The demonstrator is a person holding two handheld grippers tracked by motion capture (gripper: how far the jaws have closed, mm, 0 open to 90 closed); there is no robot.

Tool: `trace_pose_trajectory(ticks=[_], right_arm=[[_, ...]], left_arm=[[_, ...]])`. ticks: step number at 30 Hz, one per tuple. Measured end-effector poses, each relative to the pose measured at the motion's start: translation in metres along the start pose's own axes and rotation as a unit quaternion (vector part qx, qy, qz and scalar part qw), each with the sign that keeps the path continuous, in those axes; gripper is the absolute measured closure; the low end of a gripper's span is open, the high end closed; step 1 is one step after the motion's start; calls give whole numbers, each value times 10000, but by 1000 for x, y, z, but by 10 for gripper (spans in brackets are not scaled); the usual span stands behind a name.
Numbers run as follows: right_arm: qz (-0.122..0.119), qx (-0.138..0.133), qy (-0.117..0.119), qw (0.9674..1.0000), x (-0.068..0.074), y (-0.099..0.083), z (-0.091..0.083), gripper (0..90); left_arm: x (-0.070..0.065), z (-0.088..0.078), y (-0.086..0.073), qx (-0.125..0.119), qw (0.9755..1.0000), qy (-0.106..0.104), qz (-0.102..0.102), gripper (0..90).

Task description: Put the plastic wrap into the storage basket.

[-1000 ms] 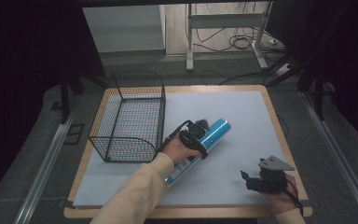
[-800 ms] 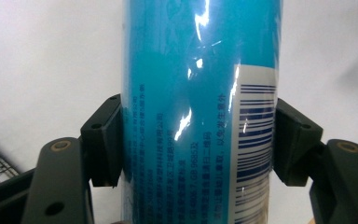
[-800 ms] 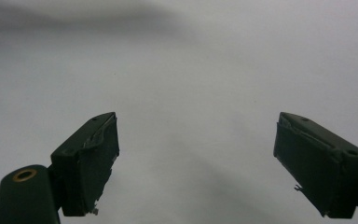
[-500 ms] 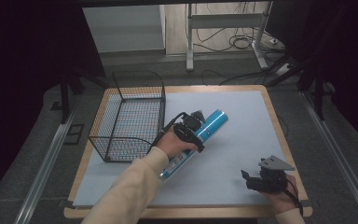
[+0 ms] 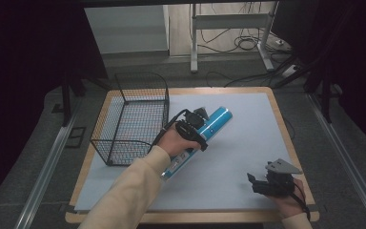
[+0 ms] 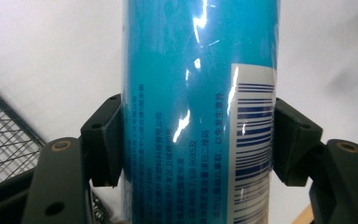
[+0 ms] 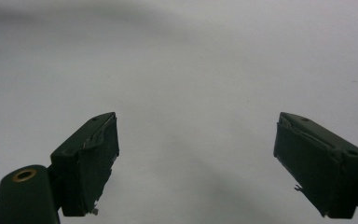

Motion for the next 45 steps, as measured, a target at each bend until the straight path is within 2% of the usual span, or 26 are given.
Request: trace_pose_trajectory(ticks=[15,25,26,29,33,38,39,45], right_arm=[[-1,8,5,10000,-1,0,1,144],[39,-18,4,10000,-3,0,0,144],[39,-18,4,10000,-3,0,0,144],[45,-65,13,10000,-3,2,-1,144],[48,-71,45,10000,-2,2,-1,144],[50,-59,67,9999,-2,2,-1,145],[70,-61,59,9999,-3,3,-1,145],[69,-85,52,9999,-3,4,0,145]], left_arm=[[4,-16,15,-101,9999,78,57,314],[7,-16,21,-144,9998,76,58,314],[9,-17,22,-71,9998,87,132,314],[10,-17,26,-161,9998,113,49,314],[13,-19,30,-159,9997,154,79,314],[16,-21,36,-187,9997,107,69,314],[18,-23,37,-138,9998,102,126,314],[27,-28,46,-221,9996,146,57,314]])
Point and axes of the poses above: each handheld gripper's, and its own axes: z roughly forward along the jaws, y roughly out of its top, x roughly to its left, the point moved 6 cm from there along z, roughly forward along the jaws, and after that the axes turned 8 degrees about -x, right-handed, at the moved point
